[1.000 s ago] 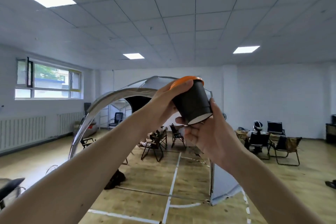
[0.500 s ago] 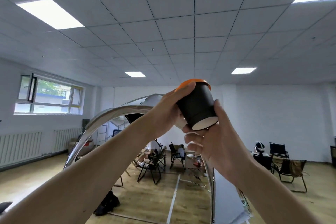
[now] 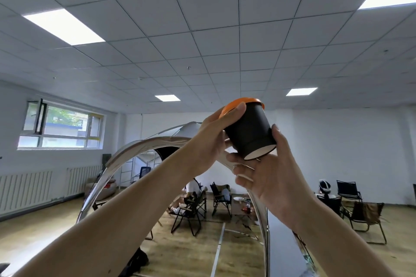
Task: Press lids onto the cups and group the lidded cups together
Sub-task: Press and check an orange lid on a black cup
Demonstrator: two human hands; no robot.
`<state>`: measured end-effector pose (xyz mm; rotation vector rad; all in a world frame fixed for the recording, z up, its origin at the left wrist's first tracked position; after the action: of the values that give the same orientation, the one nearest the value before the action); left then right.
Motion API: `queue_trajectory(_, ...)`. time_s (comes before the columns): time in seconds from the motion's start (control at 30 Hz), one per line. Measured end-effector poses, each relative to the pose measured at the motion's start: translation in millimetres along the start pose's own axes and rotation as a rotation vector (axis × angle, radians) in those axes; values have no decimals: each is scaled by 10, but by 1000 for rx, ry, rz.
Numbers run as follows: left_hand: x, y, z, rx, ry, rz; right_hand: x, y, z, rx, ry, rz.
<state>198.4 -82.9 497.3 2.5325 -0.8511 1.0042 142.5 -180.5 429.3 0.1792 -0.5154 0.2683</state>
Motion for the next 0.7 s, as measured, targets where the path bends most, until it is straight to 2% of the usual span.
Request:
queue_trajectory(0.23,6,-107,-3,33,8,-27,47,-10,-16,-82,-74,-84)
queue_trajectory(0.4,41,-103,21,10,9,-28,43,-17,-93,-79,-37,-59)
queue_trajectory(0.57,46,-143,26,71,33,-59,59,-142,-133,-163,-92,-250)
queue_trajectory(0.7,30,-103,40,59,21,-38,61,-174,-159,-139,-65,-203)
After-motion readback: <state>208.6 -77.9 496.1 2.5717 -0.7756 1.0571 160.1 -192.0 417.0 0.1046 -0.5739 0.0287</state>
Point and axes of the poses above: each hand's wrist, its own x-axis towards the middle knuckle, its own y-axis out of the palm, z = x × y, the point moved 6 cm from there along x, towards the middle knuckle, and after that the axes turned 13 degrees about -x, right-handed, at the moved point
